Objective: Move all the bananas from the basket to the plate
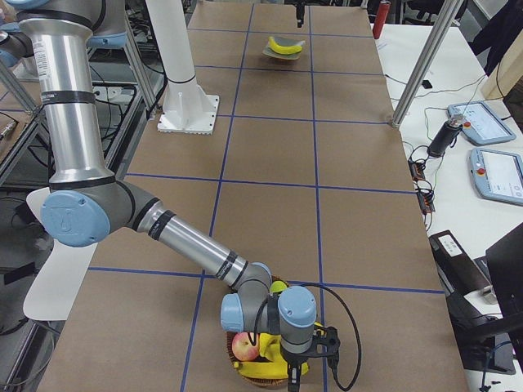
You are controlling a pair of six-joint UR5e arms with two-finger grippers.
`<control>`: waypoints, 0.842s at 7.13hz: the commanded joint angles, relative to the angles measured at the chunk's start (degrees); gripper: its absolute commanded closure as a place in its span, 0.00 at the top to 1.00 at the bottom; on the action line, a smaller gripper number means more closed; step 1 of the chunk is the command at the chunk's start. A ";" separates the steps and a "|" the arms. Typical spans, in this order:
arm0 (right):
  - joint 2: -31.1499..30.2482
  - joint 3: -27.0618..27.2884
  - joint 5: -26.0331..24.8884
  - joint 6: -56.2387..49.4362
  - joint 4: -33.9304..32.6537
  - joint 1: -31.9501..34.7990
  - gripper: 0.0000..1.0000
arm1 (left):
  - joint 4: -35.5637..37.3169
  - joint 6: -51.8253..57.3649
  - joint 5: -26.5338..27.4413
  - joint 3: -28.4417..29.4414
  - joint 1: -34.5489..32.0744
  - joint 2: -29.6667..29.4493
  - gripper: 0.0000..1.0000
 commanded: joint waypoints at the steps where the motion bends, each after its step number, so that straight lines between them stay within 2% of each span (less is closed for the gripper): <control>1: 0.00 0.03 -0.04 -0.06 0.00 -0.01 0.12 | -0.08 -0.17 0.00 -0.71 0.00 0.08 1.00; 2: 0.00 0.03 0.04 -0.06 0.00 -0.01 0.00 | -0.08 -0.17 0.00 -0.72 0.00 0.08 1.00; 6: 0.27 2.31 -0.65 -3.02 -0.61 -0.27 0.00 | -0.08 -0.26 -0.09 -0.72 0.00 0.17 1.00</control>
